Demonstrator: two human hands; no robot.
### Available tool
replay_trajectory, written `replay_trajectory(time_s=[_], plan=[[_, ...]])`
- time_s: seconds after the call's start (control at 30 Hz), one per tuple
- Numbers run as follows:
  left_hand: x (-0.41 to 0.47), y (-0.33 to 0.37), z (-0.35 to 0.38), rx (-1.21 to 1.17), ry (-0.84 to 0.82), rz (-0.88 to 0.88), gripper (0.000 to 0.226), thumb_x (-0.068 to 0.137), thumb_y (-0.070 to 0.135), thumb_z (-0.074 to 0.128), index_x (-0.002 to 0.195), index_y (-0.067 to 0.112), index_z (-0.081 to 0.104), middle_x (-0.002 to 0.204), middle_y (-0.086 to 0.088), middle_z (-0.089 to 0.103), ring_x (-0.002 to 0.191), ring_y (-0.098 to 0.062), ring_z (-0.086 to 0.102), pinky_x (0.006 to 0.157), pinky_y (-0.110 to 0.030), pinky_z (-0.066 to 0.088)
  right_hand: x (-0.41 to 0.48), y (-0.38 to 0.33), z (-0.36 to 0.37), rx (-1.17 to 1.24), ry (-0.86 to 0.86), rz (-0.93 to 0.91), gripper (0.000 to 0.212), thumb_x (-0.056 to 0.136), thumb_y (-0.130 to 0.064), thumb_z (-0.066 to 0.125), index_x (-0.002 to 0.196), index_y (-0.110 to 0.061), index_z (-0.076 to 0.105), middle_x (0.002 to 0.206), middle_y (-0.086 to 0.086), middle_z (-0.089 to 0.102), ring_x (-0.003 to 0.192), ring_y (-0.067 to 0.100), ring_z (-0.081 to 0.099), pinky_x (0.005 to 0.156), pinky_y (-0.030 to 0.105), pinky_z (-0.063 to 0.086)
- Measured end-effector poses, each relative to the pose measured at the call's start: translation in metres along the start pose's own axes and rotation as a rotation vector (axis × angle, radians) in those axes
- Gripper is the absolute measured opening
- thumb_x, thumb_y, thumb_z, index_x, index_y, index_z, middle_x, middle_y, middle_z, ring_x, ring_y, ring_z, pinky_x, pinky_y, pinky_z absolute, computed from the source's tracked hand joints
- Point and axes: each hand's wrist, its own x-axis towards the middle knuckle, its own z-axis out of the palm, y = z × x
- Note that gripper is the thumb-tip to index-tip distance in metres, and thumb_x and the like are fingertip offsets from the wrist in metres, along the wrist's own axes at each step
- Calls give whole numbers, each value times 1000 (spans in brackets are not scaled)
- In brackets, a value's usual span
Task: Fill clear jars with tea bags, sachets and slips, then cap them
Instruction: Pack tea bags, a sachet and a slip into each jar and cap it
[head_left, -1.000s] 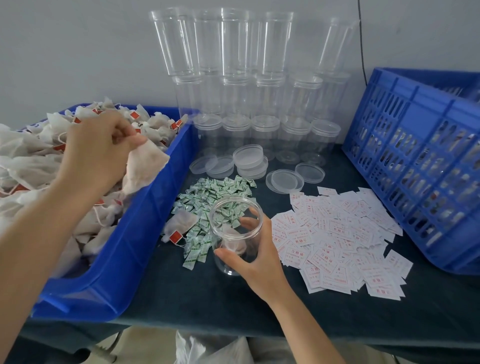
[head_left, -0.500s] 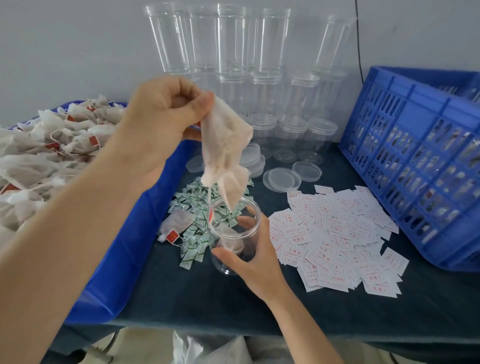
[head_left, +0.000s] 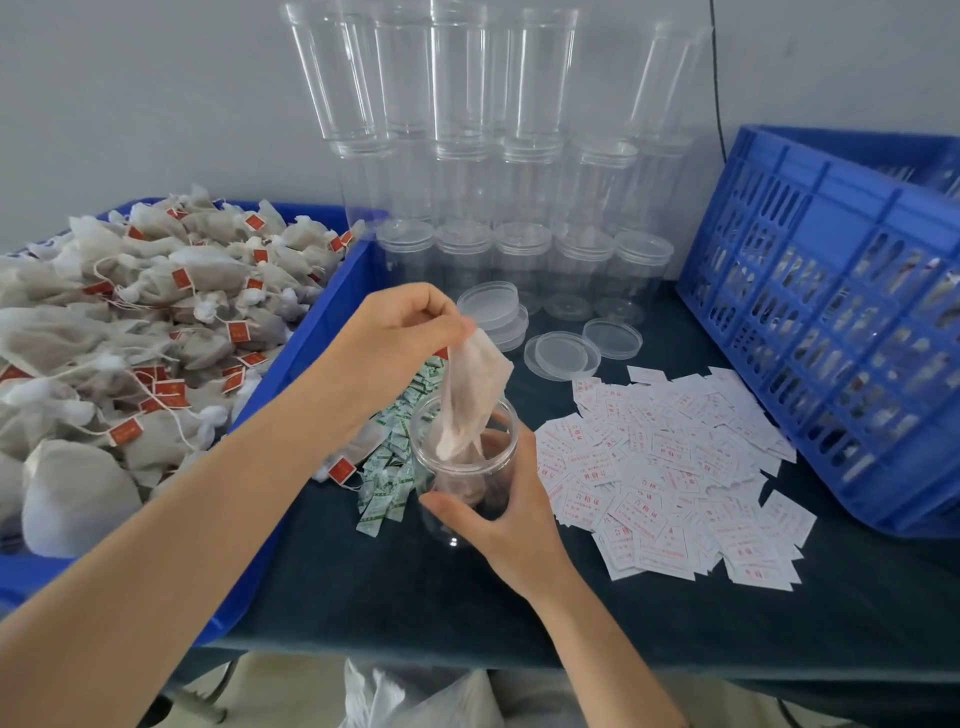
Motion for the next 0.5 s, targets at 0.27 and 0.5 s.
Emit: replay_trajectory(time_s=[0.27, 0.5], plan=[[3, 9, -3, -33, 66, 116, 12, 89, 15, 65, 86, 4, 62, 81, -11, 62, 75, -18, 56, 73, -28, 49, 0, -1, 1, 22, 12, -15, 87, 71, -41, 89, 139, -51, 36, 130, -23, 55, 128, 9, 54, 98, 20, 49], [-6, -16, 2, 164, -61, 46, 13, 84, 16, 71, 85, 6, 63, 84, -8, 69, 81, -24, 64, 86, -38, 51, -1, -2, 0, 25, 3, -26, 89, 71, -33, 89, 142, -43, 36, 129, -19, 56, 125, 15, 57, 102, 39, 52]])
